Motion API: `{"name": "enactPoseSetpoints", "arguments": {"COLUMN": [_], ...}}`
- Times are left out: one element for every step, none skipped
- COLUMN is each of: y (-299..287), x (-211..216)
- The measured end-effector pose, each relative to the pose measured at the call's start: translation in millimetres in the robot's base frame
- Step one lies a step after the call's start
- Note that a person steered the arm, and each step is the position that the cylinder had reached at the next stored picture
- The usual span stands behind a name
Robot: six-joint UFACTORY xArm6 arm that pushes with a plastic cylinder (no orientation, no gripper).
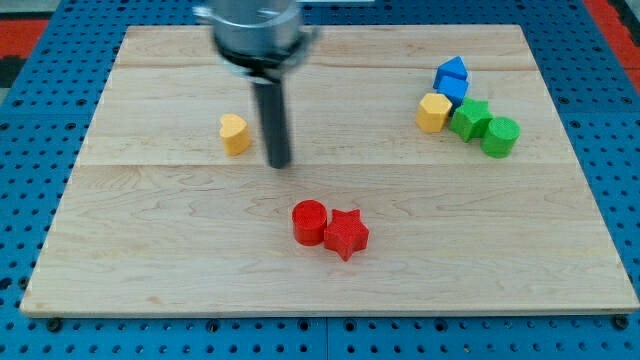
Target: Separate the green blocks from the cube
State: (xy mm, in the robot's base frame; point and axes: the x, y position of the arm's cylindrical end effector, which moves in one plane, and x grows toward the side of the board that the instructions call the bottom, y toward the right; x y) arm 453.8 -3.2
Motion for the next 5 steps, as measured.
{"name": "enactPoseSetpoints", "arguments": {"y": [121.5,250.3,264.0,287.2,228.7], "x": [34.9,39.8,-28.7,-66.4,-78.9]}}
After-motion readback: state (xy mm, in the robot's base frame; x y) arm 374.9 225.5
